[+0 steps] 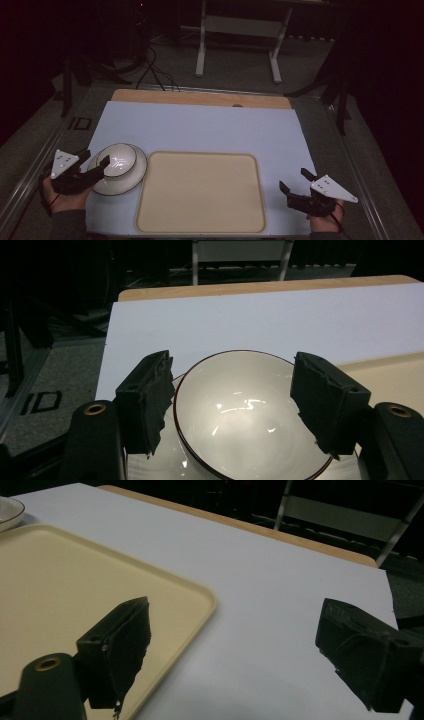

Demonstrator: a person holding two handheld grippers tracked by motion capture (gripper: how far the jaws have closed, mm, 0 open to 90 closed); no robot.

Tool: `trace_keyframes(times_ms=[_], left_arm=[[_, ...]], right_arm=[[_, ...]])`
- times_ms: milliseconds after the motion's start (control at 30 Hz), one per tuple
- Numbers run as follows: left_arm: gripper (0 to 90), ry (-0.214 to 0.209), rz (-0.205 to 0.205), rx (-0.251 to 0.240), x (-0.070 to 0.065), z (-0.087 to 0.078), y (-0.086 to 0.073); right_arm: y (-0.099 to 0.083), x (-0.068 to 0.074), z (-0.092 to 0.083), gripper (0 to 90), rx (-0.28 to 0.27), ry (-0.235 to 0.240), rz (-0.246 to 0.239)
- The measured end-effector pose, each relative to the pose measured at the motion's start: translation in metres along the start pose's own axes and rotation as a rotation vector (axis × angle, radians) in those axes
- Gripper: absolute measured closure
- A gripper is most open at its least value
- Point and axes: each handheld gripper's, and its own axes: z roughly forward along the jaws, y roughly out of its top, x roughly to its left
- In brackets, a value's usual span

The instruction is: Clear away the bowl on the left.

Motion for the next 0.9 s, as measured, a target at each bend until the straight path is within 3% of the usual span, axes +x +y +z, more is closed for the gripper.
trace_keyframes(times_ms=[467, 900], left_arm=[[34.3, 0.010, -0.014, -0.017, 0.0022, -0.0012, 0.0008], [33.7, 0.022, -0.028, -0.019, 0.0081, 0.0080, 0.0037]], right_arm=[[0.0008, 0.0011, -0.0007, 14.0, -0.014, 0.005, -0.012], [0.0011, 0.0016, -0.0009, 14.1, -0.020, 0.002, -0.023]])
